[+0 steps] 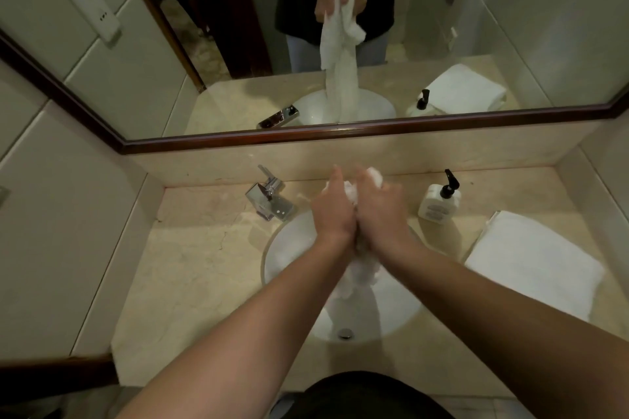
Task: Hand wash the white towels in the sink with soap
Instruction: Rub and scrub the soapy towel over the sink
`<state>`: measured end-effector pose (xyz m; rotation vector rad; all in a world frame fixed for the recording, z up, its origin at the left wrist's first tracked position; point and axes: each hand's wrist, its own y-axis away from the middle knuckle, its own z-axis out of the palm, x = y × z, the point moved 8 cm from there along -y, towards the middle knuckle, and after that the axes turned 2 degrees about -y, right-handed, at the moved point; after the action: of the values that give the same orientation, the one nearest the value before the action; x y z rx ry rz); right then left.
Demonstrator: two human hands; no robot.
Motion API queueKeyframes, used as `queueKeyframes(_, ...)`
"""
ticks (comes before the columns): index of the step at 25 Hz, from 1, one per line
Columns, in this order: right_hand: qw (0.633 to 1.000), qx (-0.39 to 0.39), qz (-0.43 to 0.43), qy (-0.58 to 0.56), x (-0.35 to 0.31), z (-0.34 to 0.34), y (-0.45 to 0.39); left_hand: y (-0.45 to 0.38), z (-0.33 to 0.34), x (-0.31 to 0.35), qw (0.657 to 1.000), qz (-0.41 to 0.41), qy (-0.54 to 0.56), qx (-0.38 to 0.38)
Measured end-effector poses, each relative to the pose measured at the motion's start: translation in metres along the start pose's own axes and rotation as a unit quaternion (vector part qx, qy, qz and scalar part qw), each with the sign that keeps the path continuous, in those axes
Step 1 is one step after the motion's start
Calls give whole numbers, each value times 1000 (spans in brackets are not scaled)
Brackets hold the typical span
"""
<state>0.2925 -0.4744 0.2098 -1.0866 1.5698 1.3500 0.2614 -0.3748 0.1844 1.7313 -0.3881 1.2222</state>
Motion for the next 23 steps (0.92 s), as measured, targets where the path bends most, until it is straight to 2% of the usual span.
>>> queueKeyframes(3, 999, 30, -9, -44, -7, -7, -1, 5, 0, 7, 999, 31, 14, 3)
queueKeyframes(5, 999, -15, -33, -35, -7, 5, 11, 0, -8, 6, 999, 8, 46, 23)
queueKeyframes(6, 999, -21, -36, -28, -6, 8, 12, -2, -11, 6, 998, 23, 44, 33)
queueKeyframes(9, 999, 28, -8, -39, -7, -4, 5, 9, -8, 16, 996, 86, 14, 32)
queueKeyframes(12, 999, -21, -29, -29, -2, 9, 18, 1, -16, 6, 998, 20, 41, 33)
queueKeyframes(14, 999, -25, -43, 10, -5, 12, 17, 1, -17, 3, 999, 39, 32, 11)
queueKeyframes(16, 1000, 13, -23, -7, -9, 5, 13, 5, -15, 5, 997, 71, 10, -2)
queueKeyframes(18, 999, -14, -12, -37, -7, 16, 24, 2, -27, 6, 998, 45, 39, 22)
queueKeyframes(20, 999, -47, -22, -8, -4, 29, 34, -3, -37, 2, 996, 6, 75, 36)
queueKeyframes(23, 1000, 10, -5, -24, -6, 23, 25, 6, -35, 5, 998, 54, 26, -3)
